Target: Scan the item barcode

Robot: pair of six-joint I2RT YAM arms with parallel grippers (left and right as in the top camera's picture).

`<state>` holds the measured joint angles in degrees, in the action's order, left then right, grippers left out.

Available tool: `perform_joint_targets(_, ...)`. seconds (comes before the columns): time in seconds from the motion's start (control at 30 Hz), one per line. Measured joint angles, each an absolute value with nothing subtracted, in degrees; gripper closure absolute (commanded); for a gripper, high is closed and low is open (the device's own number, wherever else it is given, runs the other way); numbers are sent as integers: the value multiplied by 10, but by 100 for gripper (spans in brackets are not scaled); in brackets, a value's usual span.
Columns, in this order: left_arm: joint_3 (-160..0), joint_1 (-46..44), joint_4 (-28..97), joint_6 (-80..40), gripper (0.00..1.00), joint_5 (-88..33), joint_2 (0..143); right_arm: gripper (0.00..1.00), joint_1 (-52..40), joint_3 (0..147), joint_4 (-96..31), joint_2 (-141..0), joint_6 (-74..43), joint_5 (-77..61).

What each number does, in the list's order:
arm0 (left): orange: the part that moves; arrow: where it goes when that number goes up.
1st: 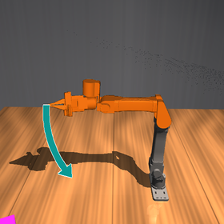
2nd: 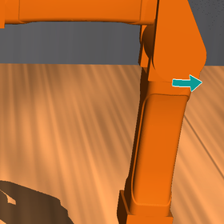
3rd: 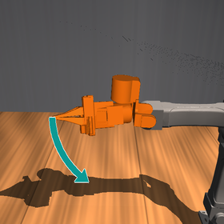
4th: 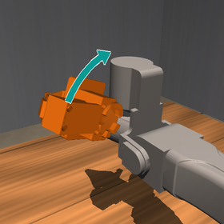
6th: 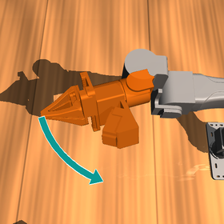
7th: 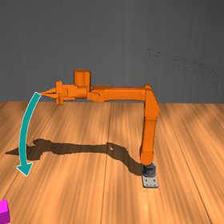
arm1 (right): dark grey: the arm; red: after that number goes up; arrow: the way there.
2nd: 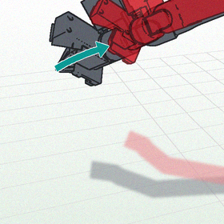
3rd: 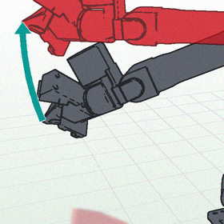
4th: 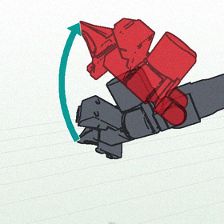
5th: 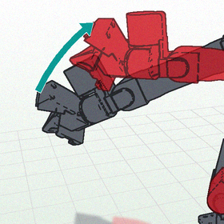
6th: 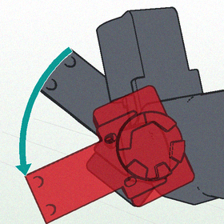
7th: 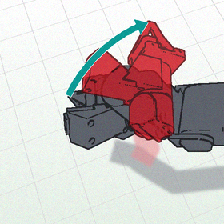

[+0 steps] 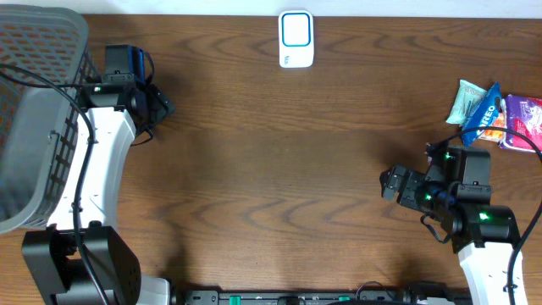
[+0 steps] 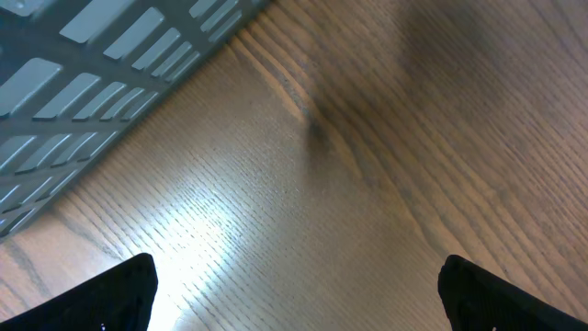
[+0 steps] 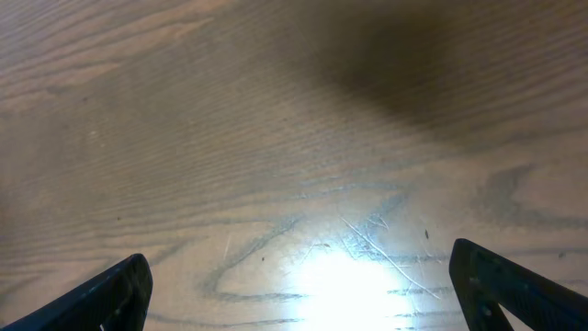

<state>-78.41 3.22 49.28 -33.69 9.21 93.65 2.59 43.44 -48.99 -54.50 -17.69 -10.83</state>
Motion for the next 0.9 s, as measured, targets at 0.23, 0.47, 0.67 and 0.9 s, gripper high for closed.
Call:
perform_joint_targets(0.23,-784,32,493,-337,2,92,936,1,23,357,-347,-503,-144,-108)
perform_joint_targets(0.47,-784,32,493,-337,2,92,936,1,16,198,-206,-382,-128,-109)
perform_joint_targets(0.67,-784,32,493,-337,2,92,936,1,14,107,-153,-263,-127,-109)
perform_joint_targets(0.9,-784,32,493,-337,2,92,936,1,14,51,-142,-125,-125,-109)
